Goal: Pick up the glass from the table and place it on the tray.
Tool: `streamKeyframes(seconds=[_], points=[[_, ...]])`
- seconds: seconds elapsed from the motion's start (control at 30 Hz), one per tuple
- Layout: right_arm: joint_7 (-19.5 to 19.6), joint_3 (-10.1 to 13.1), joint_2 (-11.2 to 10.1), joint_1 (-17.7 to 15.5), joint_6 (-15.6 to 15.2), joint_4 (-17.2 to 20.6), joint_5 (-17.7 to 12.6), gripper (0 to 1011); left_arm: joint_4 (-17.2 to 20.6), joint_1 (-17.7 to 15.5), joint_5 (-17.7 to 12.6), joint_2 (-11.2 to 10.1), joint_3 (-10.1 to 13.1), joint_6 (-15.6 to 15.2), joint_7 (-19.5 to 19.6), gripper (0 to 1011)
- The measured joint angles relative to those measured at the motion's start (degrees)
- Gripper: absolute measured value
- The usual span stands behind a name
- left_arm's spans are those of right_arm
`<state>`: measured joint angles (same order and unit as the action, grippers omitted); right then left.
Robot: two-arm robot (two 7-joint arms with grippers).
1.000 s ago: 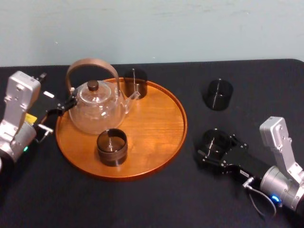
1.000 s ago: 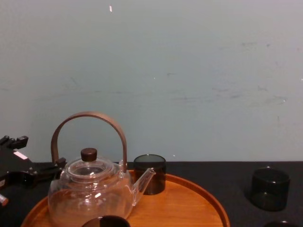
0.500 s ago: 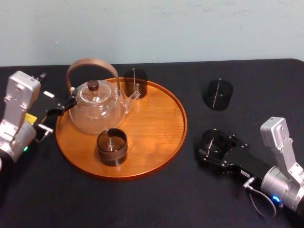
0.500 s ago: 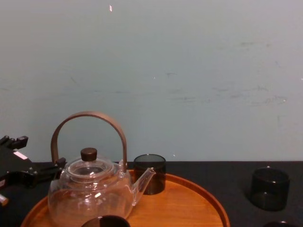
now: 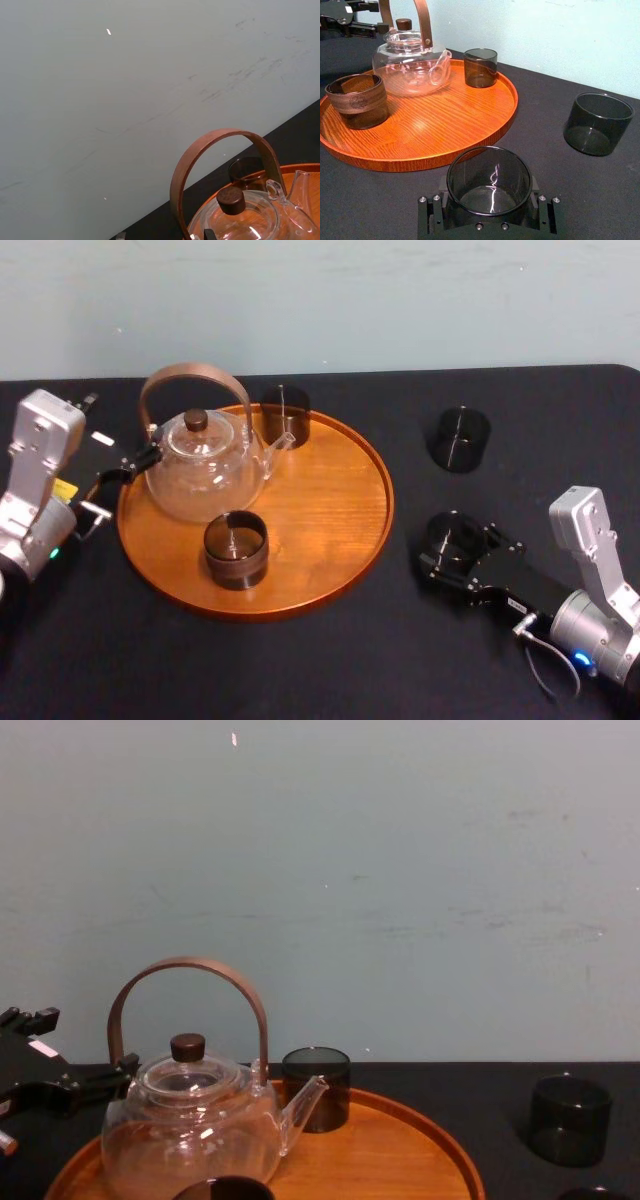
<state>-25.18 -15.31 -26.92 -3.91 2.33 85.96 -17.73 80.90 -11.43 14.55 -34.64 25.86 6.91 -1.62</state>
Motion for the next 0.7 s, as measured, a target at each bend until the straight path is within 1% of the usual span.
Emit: streamKeyframes(seconds=[0.1, 0.2, 0.33, 0.53, 0.63, 0.7], points=[[0.0, 0.0, 0.0, 0.0, 0.0, 0.0, -0.1, 905, 0.0, 0.0, 0.0, 0.0, 0.0, 0.0, 0.0, 1010], [-0.7, 0.2, 0.0, 0.3, -0.5, -0.4, -1.7, 905, 0.0, 0.0, 0.0, 0.0, 0.0, 0.0, 0.0, 1009], [-1.1, 0.0, -0.3, 0.6, -1.1, 0.1, -2.3, 905, 0.0, 0.0, 0.0, 0.0, 0.0, 0.0, 0.0, 1009], [-0.8, -0.7, -0.9, 1.3, -2.2, 2.7, -2.4, 905, 0.0, 0.0, 0.0, 0.0, 0.0, 0.0, 0.0, 1009], [-0.5, -1.6, -1.0, 2.2, -2.9, 4.2, -1.9, 905, 0.0, 0.0, 0.0, 0.0, 0.0, 0.0, 0.0, 1009], [-0.3, -1.9, -0.9, 2.6, -3.1, 4.5, -1.6, 905, 0.0, 0.0, 0.0, 0.0, 0.0, 0.0, 0.0, 1009]])
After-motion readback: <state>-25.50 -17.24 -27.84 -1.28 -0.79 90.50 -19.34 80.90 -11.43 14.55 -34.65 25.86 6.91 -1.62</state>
